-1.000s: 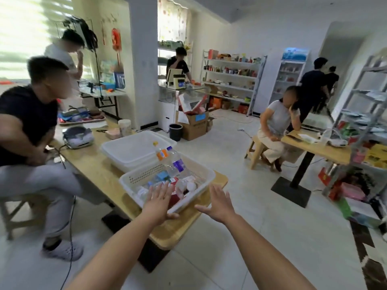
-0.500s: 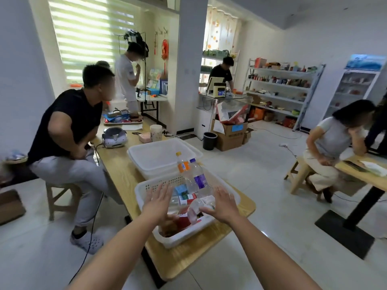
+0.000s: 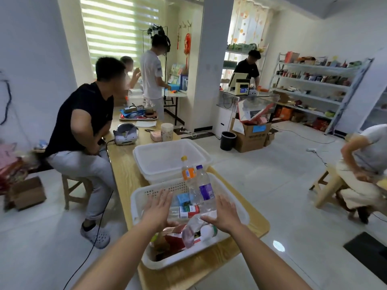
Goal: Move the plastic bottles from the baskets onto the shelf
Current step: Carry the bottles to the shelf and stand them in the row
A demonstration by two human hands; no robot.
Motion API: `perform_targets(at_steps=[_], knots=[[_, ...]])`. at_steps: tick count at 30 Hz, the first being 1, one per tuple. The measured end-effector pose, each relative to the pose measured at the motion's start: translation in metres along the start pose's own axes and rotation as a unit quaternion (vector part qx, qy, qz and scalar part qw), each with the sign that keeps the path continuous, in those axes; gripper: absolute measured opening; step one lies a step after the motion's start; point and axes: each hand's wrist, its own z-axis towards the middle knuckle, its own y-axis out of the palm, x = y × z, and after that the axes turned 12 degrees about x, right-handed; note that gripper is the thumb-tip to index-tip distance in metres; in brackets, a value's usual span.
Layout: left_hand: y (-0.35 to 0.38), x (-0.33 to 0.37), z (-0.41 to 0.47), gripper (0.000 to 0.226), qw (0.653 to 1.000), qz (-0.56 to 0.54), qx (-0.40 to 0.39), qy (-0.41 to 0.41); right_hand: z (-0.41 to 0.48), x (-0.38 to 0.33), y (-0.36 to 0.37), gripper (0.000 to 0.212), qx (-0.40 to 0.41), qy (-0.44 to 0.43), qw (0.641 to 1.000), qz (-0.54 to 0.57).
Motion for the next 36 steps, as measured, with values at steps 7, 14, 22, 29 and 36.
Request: perform_targets(at_steps=[7, 14, 22, 29, 36], knots=[[0.022, -0.011, 0.065, 0.106, 1.000, 0.011, -0.028, -0.002, 0.068, 0.006, 0.018, 0.112, -0.019, -0.003, 1.000, -0.001], [0.038, -0.024, 0.134, 0.108, 1.000, -0.016, -0.015, -0.006, 0.134, 0.010, 0.035, 0.109, -0.029, 0.003, 1.000, 0.004], [0.070, -0.015, 0.185, 0.104, 0.998, -0.031, -0.059, -0.017, 0.178, 0.029, 0.056, 0.104, -0.047, 0.012, 0.999, 0.004], [0.080, 0.010, 0.213, 0.081, 0.991, -0.093, 0.007, -0.095, 0.218, 0.049, 0.073, 0.085, -0.076, 0.000, 0.996, 0.050], [0.082, 0.034, 0.226, 0.030, 0.895, -0.398, -0.020, -0.201, 0.242, 0.055, 0.083, 0.054, -0.066, -0.028, 0.996, -0.048]])
